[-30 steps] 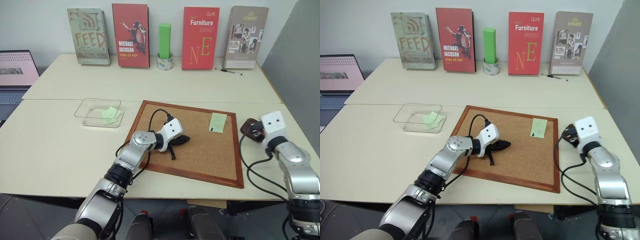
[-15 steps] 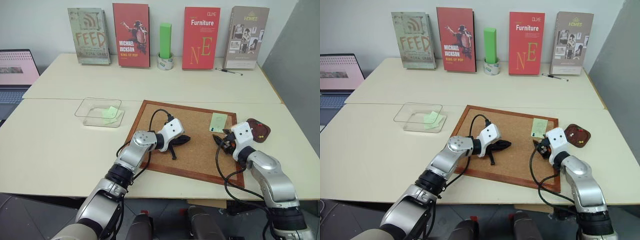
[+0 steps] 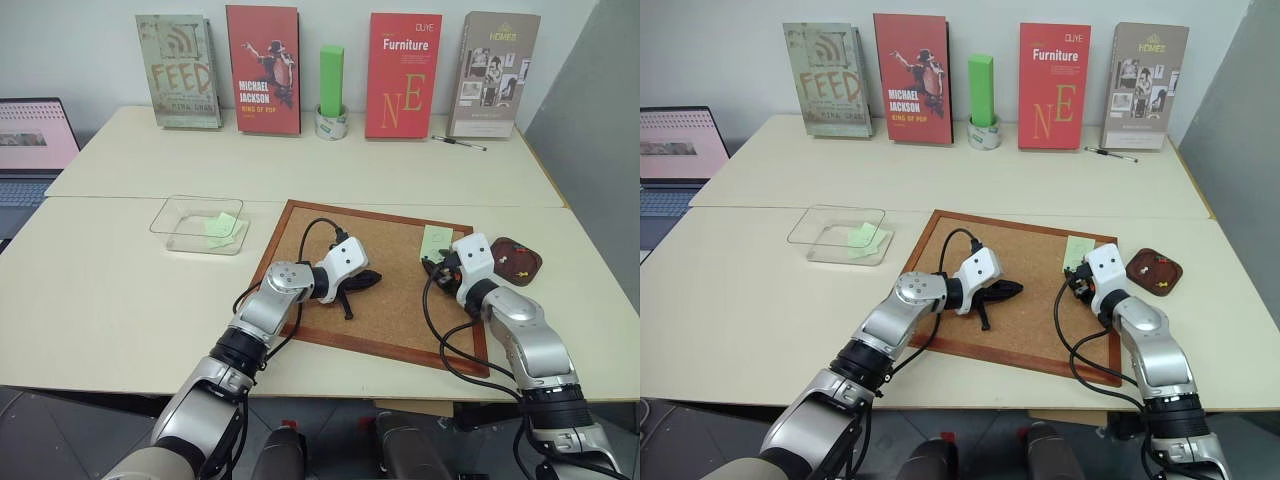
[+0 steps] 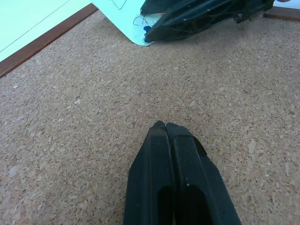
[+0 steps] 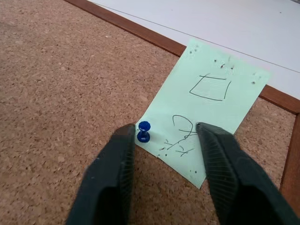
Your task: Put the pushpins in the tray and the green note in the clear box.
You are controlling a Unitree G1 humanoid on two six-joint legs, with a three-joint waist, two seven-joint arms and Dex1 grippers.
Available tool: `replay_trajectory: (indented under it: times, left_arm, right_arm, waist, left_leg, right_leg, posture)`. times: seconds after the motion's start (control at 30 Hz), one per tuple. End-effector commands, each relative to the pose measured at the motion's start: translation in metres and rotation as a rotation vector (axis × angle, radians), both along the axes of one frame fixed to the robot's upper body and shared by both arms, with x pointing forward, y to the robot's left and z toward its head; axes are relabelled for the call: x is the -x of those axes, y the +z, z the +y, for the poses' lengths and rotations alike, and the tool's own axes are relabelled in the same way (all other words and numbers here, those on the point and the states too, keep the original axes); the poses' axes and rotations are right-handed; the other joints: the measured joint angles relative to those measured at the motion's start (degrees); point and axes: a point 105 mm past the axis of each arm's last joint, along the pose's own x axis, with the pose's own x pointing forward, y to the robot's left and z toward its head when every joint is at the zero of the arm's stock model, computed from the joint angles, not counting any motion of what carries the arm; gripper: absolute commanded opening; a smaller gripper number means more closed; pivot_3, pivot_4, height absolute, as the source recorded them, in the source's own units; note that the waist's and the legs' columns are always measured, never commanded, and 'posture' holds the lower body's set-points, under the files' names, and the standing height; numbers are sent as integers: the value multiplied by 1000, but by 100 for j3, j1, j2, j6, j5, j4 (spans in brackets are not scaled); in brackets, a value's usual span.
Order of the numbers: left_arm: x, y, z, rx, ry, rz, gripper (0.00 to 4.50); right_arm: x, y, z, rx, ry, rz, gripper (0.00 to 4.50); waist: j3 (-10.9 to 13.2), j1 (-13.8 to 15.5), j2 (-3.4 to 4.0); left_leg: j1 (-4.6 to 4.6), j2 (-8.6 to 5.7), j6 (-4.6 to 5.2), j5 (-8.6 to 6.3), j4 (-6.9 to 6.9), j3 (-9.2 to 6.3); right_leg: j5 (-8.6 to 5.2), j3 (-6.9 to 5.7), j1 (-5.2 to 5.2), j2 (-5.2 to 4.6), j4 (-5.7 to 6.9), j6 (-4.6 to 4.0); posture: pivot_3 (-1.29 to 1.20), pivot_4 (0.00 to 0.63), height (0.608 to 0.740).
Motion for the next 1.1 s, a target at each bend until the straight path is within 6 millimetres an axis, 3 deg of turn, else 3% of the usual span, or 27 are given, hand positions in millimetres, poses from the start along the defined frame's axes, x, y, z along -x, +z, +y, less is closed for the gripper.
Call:
replay_trajectory:
  times: [0.03, 0.23, 0.33, 0.8, 1.03, 1.1]
  left_arm:
    - [-1, -17, 11, -69, 35, 29, 0]
    - [-1, -17, 11, -68, 36, 29, 0]
    - [0, -17, 10, -66, 36, 29, 0]
    - [-8, -8, 7, -10, 80, 37, 0]
    - [-19, 28, 5, 138, 114, 27, 0]
    - [-23, 50, 5, 210, 105, 10, 391]
  right_arm:
    - [-5, 13, 3, -3, 12, -54, 1189]
    - [-4, 13, 4, -4, 17, -53, 36]
    - [-3, 16, 6, -5, 29, -63, 36]
    - [12, 74, 26, 75, 172, -216, 36]
    - [21, 81, 38, 150, 246, -240, 36]
    - [22, 81, 40, 178, 263, -245, 0]
  waist:
    - [0, 0, 0]
    - [0, -1, 0]
    - [0, 0, 0]
    - [0, 2, 0]
    - [1, 3, 0]
    - [2, 4, -1]
  left_leg:
    - [0, 0, 0, 0, 0, 0]
    - [0, 0, 0, 0, 1, 0]
    - [0, 0, 0, 0, 1, 0]
    - [-2, 0, 0, 0, 1, -1]
    - [-8, -1, 0, 0, 4, -1]
    - [-16, -1, 0, 0, 2, -2]
  right_leg:
    - [1, 0, 0, 0, 0, 1]
    - [1, 0, 0, 0, 0, 1]
    - [1, 1, 0, 0, 0, 1]
    - [11, -1, 0, 0, -3, 19]
    - [2, 0, -1, -1, -7, 4]
    - [9, -1, -11, 0, -5, 16]
  posture:
    - [0, 150, 740]
    - [0, 150, 740]
    - [0, 150, 740]
    - [0, 150, 740]
    - [0, 150, 740]
    - [0, 150, 740]
